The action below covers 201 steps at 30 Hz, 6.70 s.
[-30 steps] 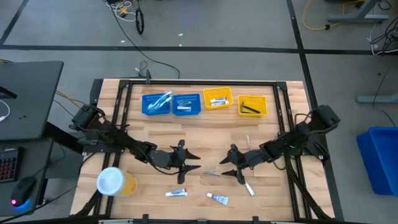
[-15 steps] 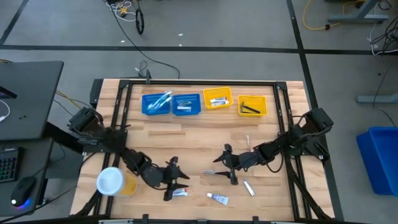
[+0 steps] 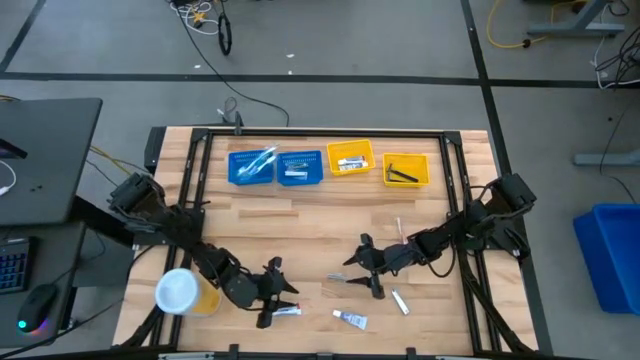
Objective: Pick & Place Travel size toiletries
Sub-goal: Put the silver nail cutter into the right blue bin
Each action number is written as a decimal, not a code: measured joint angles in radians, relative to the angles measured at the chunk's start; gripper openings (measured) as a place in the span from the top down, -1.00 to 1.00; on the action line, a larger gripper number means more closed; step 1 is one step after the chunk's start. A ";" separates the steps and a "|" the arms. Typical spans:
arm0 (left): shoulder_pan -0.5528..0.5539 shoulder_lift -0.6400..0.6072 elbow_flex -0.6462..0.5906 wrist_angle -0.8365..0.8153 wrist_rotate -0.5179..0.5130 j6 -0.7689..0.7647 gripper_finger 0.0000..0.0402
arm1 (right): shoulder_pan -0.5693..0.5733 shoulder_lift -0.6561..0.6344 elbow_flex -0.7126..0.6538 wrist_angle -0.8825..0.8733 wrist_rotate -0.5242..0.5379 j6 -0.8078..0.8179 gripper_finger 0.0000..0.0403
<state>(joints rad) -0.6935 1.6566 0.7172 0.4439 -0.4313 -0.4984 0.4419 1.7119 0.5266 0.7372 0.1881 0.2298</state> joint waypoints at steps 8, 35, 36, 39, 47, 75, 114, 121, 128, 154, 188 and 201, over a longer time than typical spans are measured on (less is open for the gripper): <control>0.002 0.000 0.000 -0.025 -0.061 0.016 0.16 | 0.002 0.000 0.000 -0.018 -0.040 0.066 -0.36; 0.041 -0.001 0.000 -0.020 -0.132 0.019 0.16 | 0.019 0.061 0.282 -0.605 -0.084 -0.029 -0.30; 0.041 -0.001 0.000 -0.020 -0.132 0.020 0.16 | 0.020 0.076 0.282 -0.597 -0.075 -0.029 -0.29; 0.041 -0.001 0.000 -0.020 -0.133 0.019 0.16 | 0.018 0.108 0.282 -0.598 -0.050 -0.026 -0.27; 0.041 -0.001 -0.001 -0.027 -0.134 0.020 0.16 | 0.010 0.124 0.283 -0.593 -0.015 0.007 -0.12; 0.041 -0.001 -0.001 -0.028 -0.134 0.017 0.16 | -0.051 0.119 0.282 -0.621 -0.005 0.040 0.73; 0.285 -0.002 -0.001 -0.041 -0.134 -0.806 0.16 | -0.113 0.048 0.280 -0.410 0.210 -0.351 0.72; 0.285 -0.002 -0.001 -0.043 -0.130 -0.807 0.16 | -0.114 0.045 0.284 -0.329 0.213 -0.362 0.72; 0.289 -0.001 -0.001 -0.038 -0.133 -0.805 0.27 | -0.114 0.046 0.282 -0.299 0.212 -0.396 0.72; 0.298 -0.001 0.000 -0.023 -0.135 -0.730 0.31 | -0.114 0.046 0.282 -0.321 0.196 -0.411 0.71; 0.334 0.000 -0.001 0.018 -0.028 -0.720 0.68 | -0.115 0.047 0.281 -0.309 0.204 -0.411 0.52; 0.410 -0.006 -0.001 -0.009 -0.061 -0.670 0.66 | -0.103 0.023 0.281 -0.448 0.319 -0.239 -0.07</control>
<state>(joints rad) -0.2832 1.6503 0.7162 0.4349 -0.4924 -1.1683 0.3389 1.7350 0.8078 0.2895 0.5068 -0.0095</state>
